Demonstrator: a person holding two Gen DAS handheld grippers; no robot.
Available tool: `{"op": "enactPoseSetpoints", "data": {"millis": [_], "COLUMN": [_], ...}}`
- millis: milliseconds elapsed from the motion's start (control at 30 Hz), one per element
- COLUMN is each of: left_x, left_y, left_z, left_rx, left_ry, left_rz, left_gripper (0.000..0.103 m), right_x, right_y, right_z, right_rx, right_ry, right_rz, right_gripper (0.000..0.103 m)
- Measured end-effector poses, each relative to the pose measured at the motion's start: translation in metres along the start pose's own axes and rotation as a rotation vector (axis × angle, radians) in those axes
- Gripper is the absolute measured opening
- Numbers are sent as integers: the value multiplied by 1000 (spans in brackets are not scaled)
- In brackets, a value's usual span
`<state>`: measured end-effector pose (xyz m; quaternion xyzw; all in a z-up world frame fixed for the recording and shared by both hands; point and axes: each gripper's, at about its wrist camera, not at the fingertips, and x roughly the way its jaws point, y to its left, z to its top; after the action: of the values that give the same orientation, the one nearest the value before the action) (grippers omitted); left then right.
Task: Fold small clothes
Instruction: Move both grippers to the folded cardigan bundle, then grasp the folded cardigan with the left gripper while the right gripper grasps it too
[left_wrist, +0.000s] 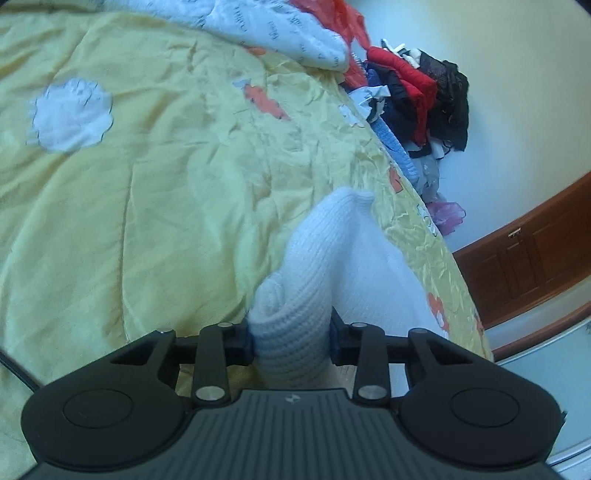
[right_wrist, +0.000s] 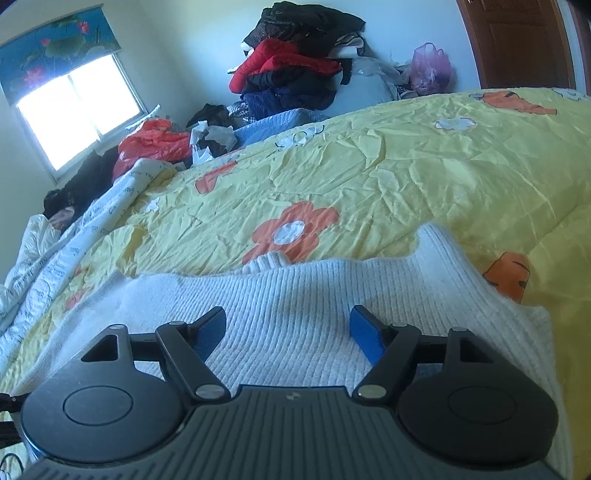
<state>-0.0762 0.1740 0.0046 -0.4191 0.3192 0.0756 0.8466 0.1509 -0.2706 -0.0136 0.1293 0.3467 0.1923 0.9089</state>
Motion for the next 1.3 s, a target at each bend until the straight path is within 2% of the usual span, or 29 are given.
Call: {"op": "enactPoseSetpoints", "data": {"millis": [100,133,233,300,400,433,533,700,833,867,900,967,1033,1167,1300], "left_x": [-12,-16,-23,-22,-20,-19,-18,-17,-15,-14,-13,-12,-13,-22,-32], "left_y": [-29,-39,-67,-83,-96,-99,-105,-110,-115,-116,-115,-116,-118,-132,-163], "left_z": [-9,-13,-27,-38,-53,-57,-67,-75,-80,-79,-78,-76,-76,-81,-95], "left_rx": [166,219,361,461,558,580,657,720,769,771,769,765,771,802,864], "left_ry": [-79,-102,-140,-159,-175,-180,-196,-208,-213,-211,-209,-206,-206,-216,-239], "left_rz": [18,16,-11,-2,7,12,39,59,75,77,78,80,78,37,-57], "left_gripper": [33,33,33,33,33,33,33,33,33,33,33,33,33,33,33], "right_x": [1,1,-2,2,23,32,65,108,126,127,128,127,122,99,58], "right_y": [23,32,82,123,176,190,231,280,319,324,330,333,327,297,244], "right_z": [12,18,33,41,46,45,43,40,17,13,8,0,1,27,66], "right_rx": [-2,6,-31,-66,-119,-144,-260,-435,-634,-673,-716,-799,-825,-759,-646], "right_ry": [71,101,196,270,401,447,539,655,707,705,705,681,661,618,557], "right_rz": [-90,-74,105,227,343,356,290,172,61,50,39,27,62,183,275], "right_gripper": [79,78,79,82,88,87,87,85,73,66,52,43,34,28,26]}}
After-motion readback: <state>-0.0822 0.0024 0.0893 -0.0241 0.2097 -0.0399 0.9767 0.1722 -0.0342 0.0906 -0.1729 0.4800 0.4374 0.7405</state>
